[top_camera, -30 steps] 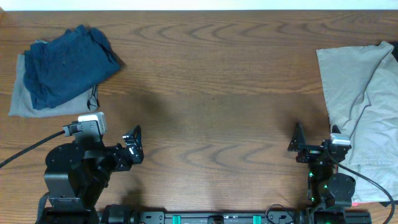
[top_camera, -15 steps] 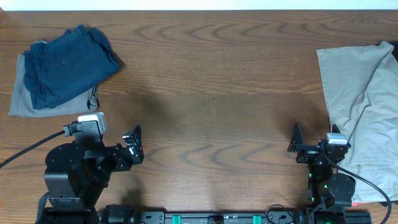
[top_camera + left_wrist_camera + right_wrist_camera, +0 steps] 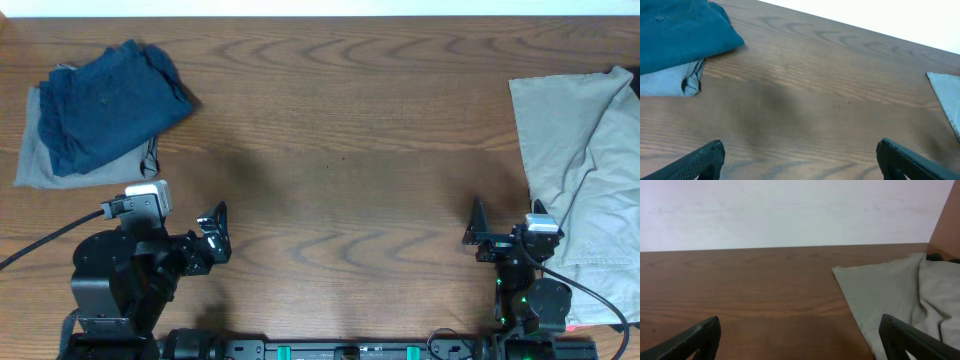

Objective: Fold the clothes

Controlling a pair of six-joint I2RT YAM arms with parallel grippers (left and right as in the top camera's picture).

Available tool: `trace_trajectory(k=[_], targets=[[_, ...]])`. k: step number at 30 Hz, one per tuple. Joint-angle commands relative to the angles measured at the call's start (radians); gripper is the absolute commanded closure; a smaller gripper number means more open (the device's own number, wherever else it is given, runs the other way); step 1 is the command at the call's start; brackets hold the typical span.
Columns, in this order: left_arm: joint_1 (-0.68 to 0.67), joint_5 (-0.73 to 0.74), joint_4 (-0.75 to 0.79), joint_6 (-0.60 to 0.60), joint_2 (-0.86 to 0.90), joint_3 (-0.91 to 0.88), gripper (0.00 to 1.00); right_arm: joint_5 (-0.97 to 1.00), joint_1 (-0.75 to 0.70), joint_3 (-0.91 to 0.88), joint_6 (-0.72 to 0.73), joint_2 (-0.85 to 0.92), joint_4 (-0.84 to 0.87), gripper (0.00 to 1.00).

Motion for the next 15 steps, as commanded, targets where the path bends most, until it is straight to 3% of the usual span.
trace_trajectory(k=[1,15], targets=[[0.002,-0.012,0.000,0.020,0.000,-0.006,0.02,-0.010,-0.011,-0.002,-0.018,-0.006,-0.005,0.01],[0.002,-0.021,-0.008,0.046,-0.019,-0.016,0.02,-0.010,-0.011,-0.002,-0.018,-0.006,-0.005,0.01]])
